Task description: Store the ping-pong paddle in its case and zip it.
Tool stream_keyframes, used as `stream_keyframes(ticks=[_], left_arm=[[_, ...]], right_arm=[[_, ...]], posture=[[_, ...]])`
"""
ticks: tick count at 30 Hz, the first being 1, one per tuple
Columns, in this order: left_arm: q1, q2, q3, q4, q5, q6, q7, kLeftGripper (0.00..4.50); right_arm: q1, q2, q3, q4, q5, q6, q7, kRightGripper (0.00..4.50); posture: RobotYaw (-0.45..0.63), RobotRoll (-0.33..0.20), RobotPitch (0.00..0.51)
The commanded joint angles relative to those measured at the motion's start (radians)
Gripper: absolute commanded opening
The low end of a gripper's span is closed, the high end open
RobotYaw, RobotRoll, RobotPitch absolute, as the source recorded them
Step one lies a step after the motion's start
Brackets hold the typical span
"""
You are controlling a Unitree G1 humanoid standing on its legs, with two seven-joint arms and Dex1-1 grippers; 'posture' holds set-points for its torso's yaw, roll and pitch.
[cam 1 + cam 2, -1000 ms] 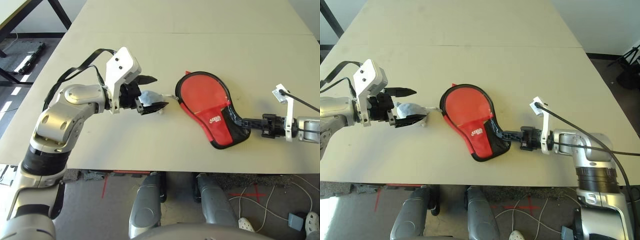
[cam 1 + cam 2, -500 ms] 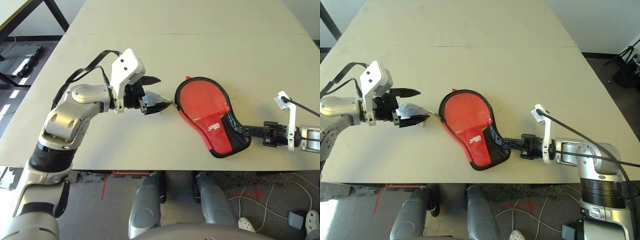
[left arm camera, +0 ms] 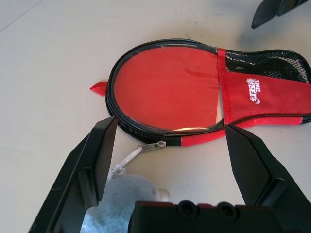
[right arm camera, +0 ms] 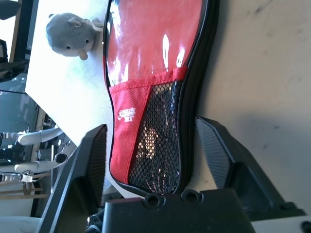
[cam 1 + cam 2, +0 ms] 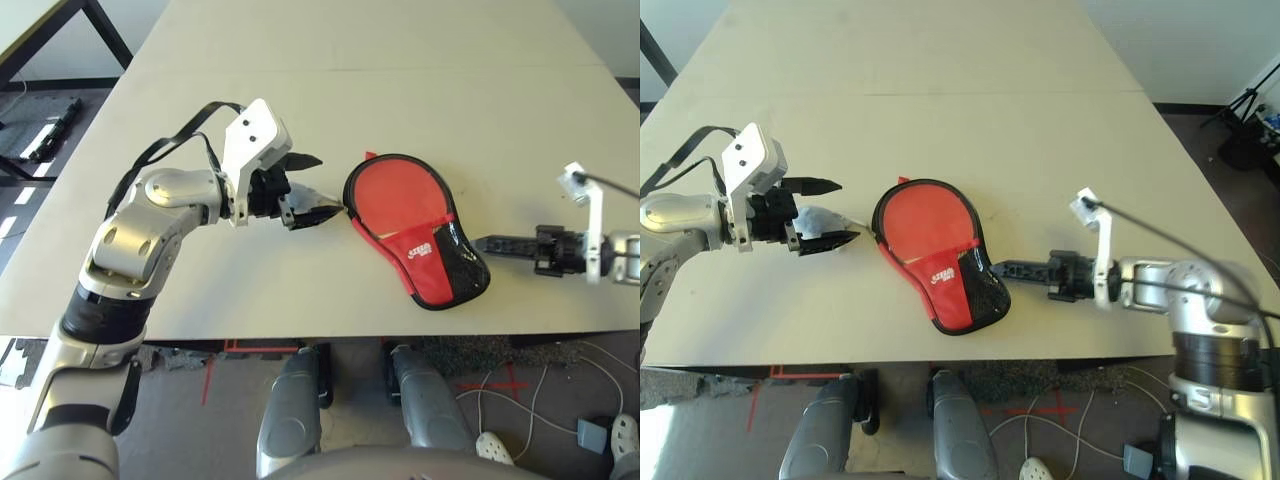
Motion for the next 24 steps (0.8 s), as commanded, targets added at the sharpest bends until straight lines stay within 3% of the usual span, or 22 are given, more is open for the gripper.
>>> stream_keyframes(ticks=[1,6,13,18,24], left_arm=[[0.014,0.011,-0.003,-0.005,0.008,-0.005,-0.009,4.5],[0.021,0.019,0.0,-0.001,0.01,-0.005,-0.01,4.5],[0.022,0.029,0.003,0.009,0.012,-0.004,-0.013,4.5],[0.029,0.039,0.004,0.019,0.022,-0.002,-0.008,4.5],[0.028,0.045,0.015,0.024,0.037,0.008,0.007,4.5]], right_arm=[[-0.018,-0.049,0.073,0.065,-0.107,-0.229,0.09,4.48],[-0.124,-0.023,0.148,0.239,-0.253,-0.566,0.209,4.48],[-0.384,0.1,0.272,0.598,-0.472,-1.003,0.352,4.48],[-0.525,0.207,0.32,0.828,-0.576,-1.204,0.443,4.48],[-0.584,0.289,0.353,0.967,-0.67,-1.369,0.528,4.48]], posture=[[0.05,0.0,0.219],[0.05,0.0,0.223],[0.06,0.0,0.236],[0.07,0.0,0.242],[0.08,0.0,0.24]])
